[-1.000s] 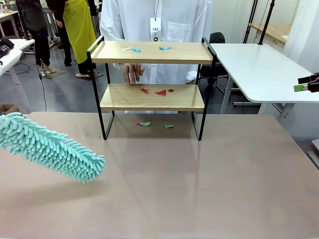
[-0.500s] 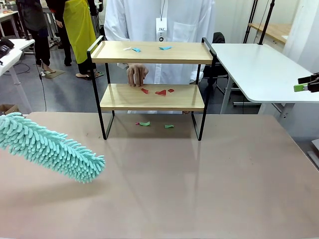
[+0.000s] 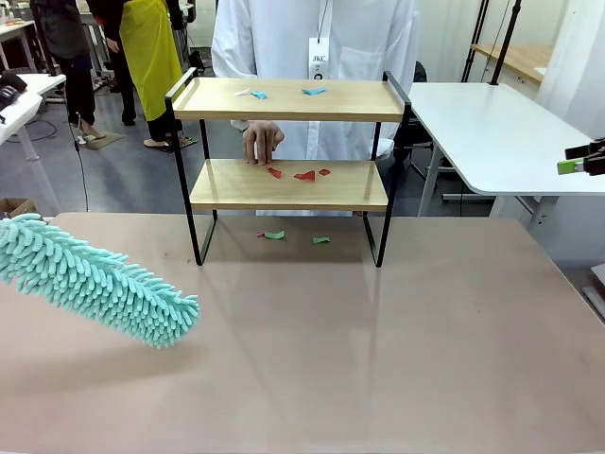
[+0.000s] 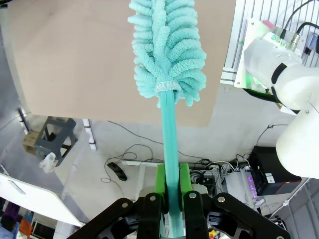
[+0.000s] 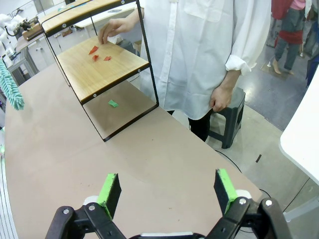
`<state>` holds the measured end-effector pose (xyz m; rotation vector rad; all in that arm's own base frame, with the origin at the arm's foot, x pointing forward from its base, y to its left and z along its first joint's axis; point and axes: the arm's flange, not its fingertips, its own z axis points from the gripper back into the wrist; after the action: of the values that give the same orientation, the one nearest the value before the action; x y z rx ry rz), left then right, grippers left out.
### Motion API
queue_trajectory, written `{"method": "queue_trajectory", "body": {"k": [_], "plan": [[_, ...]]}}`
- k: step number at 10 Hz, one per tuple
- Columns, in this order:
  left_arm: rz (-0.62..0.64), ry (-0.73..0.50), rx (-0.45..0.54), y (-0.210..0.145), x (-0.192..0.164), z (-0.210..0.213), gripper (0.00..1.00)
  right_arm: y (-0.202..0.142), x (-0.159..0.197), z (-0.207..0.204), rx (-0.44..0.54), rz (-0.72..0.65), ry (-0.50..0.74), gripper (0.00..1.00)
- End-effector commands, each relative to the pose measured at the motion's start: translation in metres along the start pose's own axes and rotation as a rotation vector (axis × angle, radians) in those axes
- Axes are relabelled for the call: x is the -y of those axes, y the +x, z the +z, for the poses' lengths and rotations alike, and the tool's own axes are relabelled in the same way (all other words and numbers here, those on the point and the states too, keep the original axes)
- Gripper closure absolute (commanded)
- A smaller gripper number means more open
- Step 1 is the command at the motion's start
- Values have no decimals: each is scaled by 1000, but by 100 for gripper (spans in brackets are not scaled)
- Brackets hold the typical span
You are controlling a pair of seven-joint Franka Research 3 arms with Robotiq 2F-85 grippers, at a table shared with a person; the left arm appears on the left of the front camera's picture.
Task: Clean the shelf.
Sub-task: Clean the specific section of the Shelf indicated by the human with the Duster.
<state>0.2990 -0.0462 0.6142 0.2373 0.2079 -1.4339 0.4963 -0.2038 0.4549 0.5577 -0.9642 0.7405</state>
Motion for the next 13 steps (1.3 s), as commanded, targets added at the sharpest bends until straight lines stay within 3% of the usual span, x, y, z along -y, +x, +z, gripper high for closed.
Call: {"method": "queue_trajectory", "body": {"k": [1,4,6,9,11,13], "plan": [[5,-1,3,-2,2,2,87,2,-1,-1,2,5,1,0],[0,0,0,0,0,0,87,2,-1,-1,2,5,1,0],[48,-102,247,16,-3,7,87,2,-1,-1,2,5,1,0],[47,-201,510,53,6,20,87,2,-1,-1,2,5,1,0],[265,-310,615,95,30,31,87,2,-1,-1,2,5,1,0],[538,-288,683,137,59,32,87,2,-1,-1,2,5,1,0]]}}
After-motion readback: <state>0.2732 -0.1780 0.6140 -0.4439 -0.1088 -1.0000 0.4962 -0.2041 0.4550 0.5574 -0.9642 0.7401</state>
